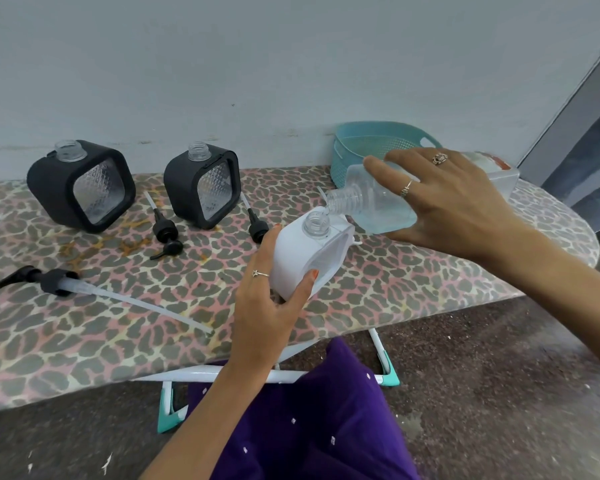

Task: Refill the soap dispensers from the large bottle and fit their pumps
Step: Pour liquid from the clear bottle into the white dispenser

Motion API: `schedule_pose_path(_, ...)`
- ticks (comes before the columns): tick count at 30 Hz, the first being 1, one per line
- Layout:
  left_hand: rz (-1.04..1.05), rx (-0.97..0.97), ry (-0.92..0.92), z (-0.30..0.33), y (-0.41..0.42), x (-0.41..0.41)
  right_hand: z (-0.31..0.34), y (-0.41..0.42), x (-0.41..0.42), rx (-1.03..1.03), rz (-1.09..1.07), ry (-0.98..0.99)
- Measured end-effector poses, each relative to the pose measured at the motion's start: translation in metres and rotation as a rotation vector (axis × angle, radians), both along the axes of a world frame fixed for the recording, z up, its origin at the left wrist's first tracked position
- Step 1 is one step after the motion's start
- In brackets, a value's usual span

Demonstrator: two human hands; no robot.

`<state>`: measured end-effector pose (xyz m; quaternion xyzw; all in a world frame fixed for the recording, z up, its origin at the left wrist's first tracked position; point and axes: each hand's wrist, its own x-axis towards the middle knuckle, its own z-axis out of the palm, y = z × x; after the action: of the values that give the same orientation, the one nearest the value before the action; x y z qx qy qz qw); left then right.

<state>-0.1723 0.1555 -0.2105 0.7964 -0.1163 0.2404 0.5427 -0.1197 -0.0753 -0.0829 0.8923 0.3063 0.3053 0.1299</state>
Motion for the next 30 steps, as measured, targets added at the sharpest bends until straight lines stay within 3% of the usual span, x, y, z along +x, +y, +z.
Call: schedule_pose_path(30, -0.023, -0.041, 0.023, 0.0004, 0.0014, -0.0007, 0.0048, 0.0021, 0.0014, -0.023, -0.018, 0.033)
